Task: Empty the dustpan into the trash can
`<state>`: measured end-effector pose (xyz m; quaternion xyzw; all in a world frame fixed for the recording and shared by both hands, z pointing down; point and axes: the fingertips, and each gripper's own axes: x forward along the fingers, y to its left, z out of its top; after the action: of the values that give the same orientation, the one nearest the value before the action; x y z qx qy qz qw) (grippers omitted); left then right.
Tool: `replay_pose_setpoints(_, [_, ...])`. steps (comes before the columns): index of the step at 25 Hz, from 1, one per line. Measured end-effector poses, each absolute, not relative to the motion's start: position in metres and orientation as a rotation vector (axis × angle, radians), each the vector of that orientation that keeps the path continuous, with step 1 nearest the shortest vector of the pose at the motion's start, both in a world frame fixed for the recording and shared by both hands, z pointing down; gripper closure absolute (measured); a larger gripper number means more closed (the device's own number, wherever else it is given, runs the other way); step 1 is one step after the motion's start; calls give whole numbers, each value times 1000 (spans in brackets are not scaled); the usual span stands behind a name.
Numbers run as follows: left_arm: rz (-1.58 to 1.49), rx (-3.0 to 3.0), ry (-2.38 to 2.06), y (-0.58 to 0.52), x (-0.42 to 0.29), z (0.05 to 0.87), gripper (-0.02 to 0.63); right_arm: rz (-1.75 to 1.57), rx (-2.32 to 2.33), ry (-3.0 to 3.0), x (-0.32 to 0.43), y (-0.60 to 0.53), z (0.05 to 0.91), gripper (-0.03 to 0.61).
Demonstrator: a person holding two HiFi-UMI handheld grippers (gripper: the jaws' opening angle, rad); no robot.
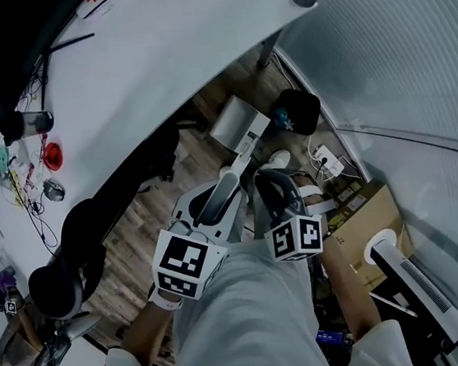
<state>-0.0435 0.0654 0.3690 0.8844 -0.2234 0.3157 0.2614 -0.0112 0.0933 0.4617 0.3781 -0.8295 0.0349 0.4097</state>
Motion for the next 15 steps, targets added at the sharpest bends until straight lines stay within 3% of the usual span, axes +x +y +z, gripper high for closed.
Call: replay_pose_setpoints(15, [908, 2339, -670, 33, -13, 449, 511, 275, 1193, -2124, 44, 94, 441, 568])
